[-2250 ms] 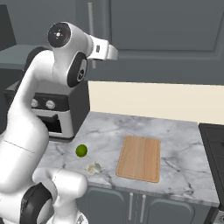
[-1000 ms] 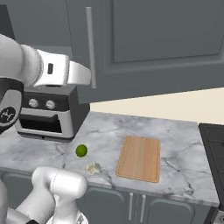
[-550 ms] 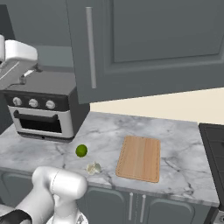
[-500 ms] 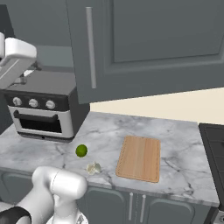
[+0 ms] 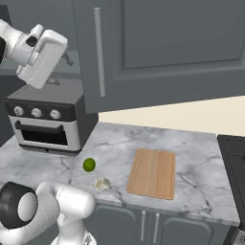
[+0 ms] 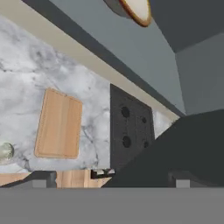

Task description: Open the cabinet. Place the bowl and condiment on the counter. Then place the lime and garlic on the cutting board.

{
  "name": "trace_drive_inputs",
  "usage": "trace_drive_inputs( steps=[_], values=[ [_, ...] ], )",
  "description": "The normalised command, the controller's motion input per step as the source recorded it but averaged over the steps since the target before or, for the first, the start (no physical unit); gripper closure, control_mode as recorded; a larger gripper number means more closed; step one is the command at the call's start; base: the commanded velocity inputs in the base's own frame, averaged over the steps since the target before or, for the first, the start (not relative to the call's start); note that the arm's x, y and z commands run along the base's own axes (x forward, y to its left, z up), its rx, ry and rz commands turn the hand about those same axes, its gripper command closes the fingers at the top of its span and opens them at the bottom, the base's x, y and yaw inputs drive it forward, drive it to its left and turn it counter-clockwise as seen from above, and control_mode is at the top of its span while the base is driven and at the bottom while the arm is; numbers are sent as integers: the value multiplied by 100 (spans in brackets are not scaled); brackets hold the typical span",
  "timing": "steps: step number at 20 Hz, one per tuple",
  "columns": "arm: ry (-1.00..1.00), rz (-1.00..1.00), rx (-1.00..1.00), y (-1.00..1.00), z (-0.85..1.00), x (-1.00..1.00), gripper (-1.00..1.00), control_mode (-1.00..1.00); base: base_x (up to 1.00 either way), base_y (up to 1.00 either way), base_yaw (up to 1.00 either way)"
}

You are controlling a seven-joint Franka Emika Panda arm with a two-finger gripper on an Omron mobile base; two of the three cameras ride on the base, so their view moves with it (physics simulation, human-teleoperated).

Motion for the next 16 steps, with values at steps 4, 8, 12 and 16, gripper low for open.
trace_drive_inputs(
  steps=[4, 8, 12, 16],
  values=[
    [14, -6, -20, -77, -16, 56, -100, -100, 0, 0, 0],
    [0, 0, -16, -100, -2, -8, -100, -100, 0, 0, 0],
    [-5, 0, -11, -100, 0, -60, -100, -100, 0, 0, 0],
    [-6, 0, -7, -100, 0, -92, -100, -100, 0, 0, 0]
  ],
)
